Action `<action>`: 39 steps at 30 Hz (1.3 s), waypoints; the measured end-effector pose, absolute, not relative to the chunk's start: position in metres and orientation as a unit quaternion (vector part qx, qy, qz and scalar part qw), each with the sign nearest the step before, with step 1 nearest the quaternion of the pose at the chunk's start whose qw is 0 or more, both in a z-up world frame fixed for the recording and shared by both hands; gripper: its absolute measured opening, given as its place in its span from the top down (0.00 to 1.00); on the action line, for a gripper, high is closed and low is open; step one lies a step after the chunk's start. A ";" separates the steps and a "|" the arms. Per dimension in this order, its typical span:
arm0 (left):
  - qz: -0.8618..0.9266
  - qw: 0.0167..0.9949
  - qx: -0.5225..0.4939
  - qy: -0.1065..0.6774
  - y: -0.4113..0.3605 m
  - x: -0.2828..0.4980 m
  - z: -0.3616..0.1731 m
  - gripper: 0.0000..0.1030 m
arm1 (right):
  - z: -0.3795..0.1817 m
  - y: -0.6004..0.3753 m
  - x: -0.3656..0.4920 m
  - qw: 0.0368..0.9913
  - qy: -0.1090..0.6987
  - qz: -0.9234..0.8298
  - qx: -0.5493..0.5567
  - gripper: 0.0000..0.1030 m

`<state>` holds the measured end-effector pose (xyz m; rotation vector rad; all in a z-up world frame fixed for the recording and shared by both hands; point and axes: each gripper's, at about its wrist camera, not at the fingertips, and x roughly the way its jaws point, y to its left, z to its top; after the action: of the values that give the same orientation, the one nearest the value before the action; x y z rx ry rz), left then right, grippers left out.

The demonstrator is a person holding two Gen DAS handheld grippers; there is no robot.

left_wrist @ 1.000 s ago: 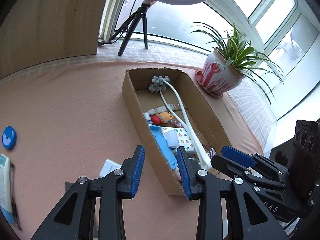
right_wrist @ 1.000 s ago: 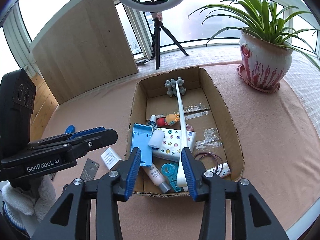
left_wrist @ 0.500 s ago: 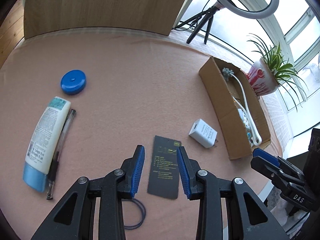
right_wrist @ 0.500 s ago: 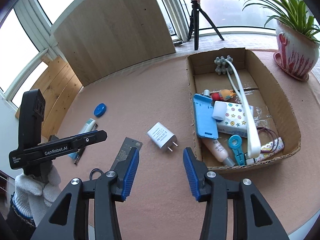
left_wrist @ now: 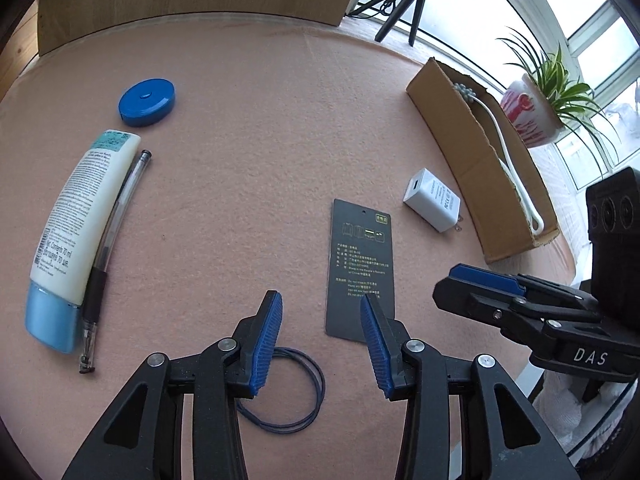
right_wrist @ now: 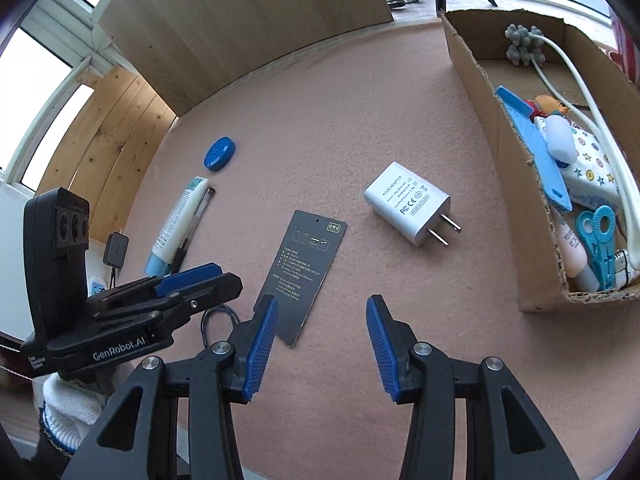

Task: Organize objects
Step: 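Move the right tool back to the black card and grasp it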

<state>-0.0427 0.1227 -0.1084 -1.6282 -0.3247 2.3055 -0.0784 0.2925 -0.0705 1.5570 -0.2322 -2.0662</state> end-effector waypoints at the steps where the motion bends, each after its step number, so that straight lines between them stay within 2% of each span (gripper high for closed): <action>1: 0.802 0.151 -0.567 -0.108 0.127 -0.042 -0.109 0.57 | -0.074 0.290 -0.081 0.268 -0.091 -0.762 0.583 0.59; 8: 0.799 0.163 -0.572 -0.093 0.134 -0.034 -0.112 0.57 | -0.091 0.269 -0.092 0.260 -0.094 -0.739 0.614 0.59; 22: 0.812 0.149 -0.547 -0.137 0.080 -0.018 -0.093 0.57 | -0.091 0.225 -0.107 0.216 -0.054 -0.748 0.625 0.56; 26: 0.815 0.140 -0.542 -0.152 0.056 -0.013 -0.091 0.57 | -0.090 0.202 -0.104 0.206 -0.008 -0.760 0.616 0.54; 33: 0.813 0.129 -0.541 -0.172 0.025 -0.012 -0.096 0.57 | -0.091 0.167 -0.087 0.184 0.127 -0.780 0.584 0.54; 39: 0.815 0.130 -0.537 -0.173 0.020 -0.015 -0.095 0.57 | -0.091 0.173 -0.089 0.190 0.133 -0.778 0.584 0.56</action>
<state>-0.0151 0.0200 -0.0947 -1.5615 -0.5030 2.3677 -0.0892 0.1731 -0.0911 1.6420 0.3730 -2.1866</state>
